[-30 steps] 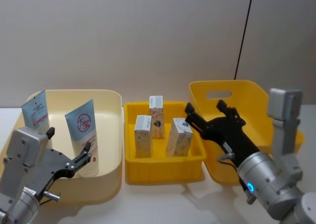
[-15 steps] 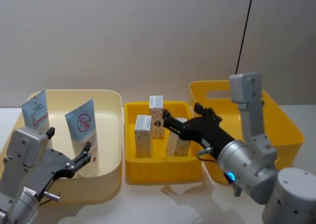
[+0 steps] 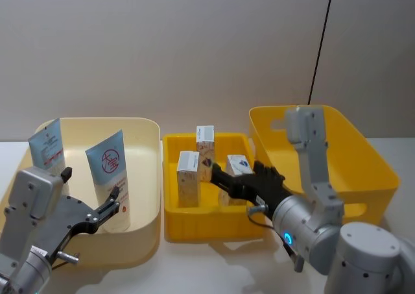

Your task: Bimanual collaborative sorting of washing and personal care products

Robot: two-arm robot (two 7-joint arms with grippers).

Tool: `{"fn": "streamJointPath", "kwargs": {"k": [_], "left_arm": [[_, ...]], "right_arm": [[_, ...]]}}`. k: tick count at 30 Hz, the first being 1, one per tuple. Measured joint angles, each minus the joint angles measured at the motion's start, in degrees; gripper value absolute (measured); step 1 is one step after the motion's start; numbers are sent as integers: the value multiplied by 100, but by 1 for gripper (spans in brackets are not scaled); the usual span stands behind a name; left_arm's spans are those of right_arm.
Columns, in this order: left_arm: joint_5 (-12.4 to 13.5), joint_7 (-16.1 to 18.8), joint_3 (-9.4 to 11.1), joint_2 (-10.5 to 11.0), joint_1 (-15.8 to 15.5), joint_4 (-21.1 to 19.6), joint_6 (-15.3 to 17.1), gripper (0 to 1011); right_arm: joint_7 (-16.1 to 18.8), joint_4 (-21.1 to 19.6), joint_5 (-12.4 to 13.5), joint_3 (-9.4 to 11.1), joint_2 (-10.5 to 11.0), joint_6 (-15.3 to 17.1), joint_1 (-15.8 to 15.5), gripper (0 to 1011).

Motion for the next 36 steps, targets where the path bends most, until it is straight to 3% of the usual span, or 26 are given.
{"fn": "streamJointPath", "kwargs": {"k": [7, 17, 36], "left_arm": [[0, 0, 0, 0, 0, 0, 0, 1002], [0, 0, 0, 0, 0, 0, 0, 1002], [0, 0, 0, 0, 0, 0, 0, 1002]], "right_arm": [[-295, 44, -1, 127, -263, 134, -179, 998], [-487, 73, -51, 198, -463, 183, -255, 998], [-568, 221, -332, 105, -508, 229, 49, 998]]}}
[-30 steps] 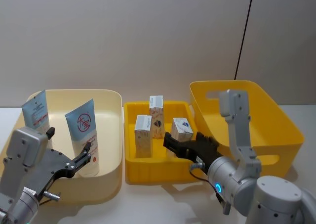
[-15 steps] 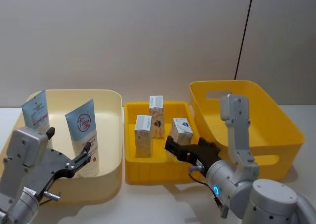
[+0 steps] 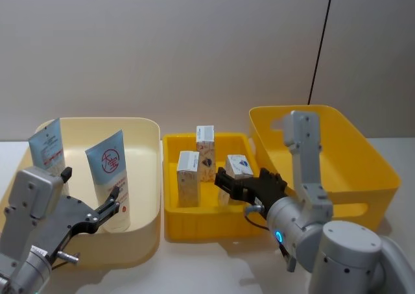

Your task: Bimanual collaborative sorting of washing and personal care products

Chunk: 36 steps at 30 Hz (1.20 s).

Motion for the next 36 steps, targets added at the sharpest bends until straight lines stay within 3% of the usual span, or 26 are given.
{"fn": "streamJointPath", "kwargs": {"k": [15, 30, 33, 36], "left_arm": [[0, 0, 0, 0, 0, 0, 0, 1002], [0, 0, 0, 0, 0, 0, 0, 1002], [0, 0, 0, 0, 0, 0, 0, 1002], [0, 0, 0, 0, 0, 0, 0, 1002]], "right_arm": [[-51, 644, -350, -190, 21, -28, 426, 998], [-78, 1176, -391, -174, -202, -76, 737, 998], [-82, 1241, -392, -167, -235, -83, 774, 965], [-85, 1300, -395, -161, -264, -90, 809, 871]]}}
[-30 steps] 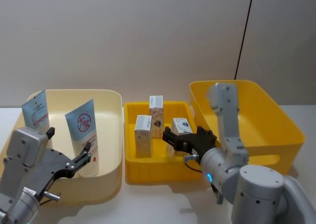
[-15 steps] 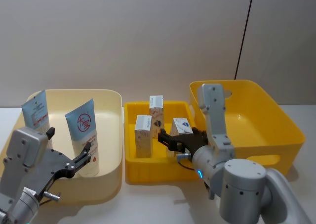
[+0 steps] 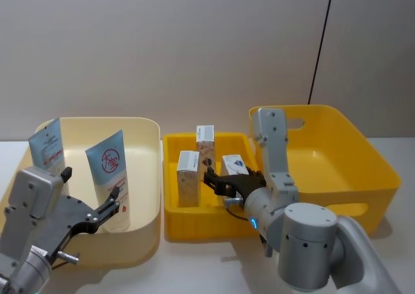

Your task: Bimanual collaborative sorting of washing and personal care products

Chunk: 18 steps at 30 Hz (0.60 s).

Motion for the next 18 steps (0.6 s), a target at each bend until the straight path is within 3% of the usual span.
{"fn": "streamJointPath", "kwargs": {"k": [11, 14, 18], "left_arm": [[0, 0, 0, 0, 0, 0, 0, 1001], [0, 0, 0, 0, 0, 0, 0, 1002], [0, 0, 0, 0, 0, 0, 0, 1002]], "right_arm": [[-7, 91, -6, 7, -48, -7, 57, 596], [-9, 108, -6, 9, -54, -9, 66, 466], [-9, 122, -7, 12, -64, -10, 75, 430]]}}
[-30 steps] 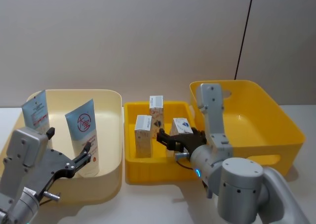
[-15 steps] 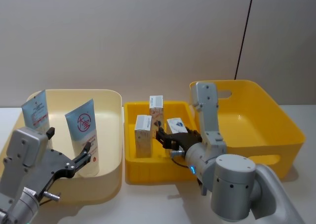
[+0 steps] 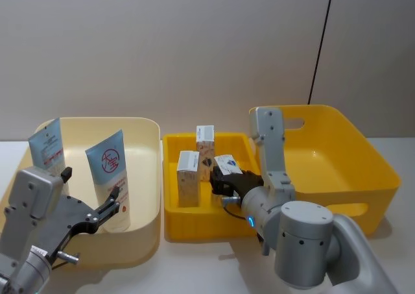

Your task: Bimanual collaborative sorting of washing and personal care products

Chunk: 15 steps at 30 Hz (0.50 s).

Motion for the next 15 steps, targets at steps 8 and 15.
{"fn": "streamJointPath", "kwargs": {"k": [8, 15], "left_arm": [[0, 0, 0, 0, 0, 0, 0, 1002], [0, 0, 0, 0, 0, 0, 0, 1002]], "right_arm": [[0, 18, 0, 2, -8, -4, 11, 404], [24, 9, 3, 8, -8, -3, 13, 406]]}}
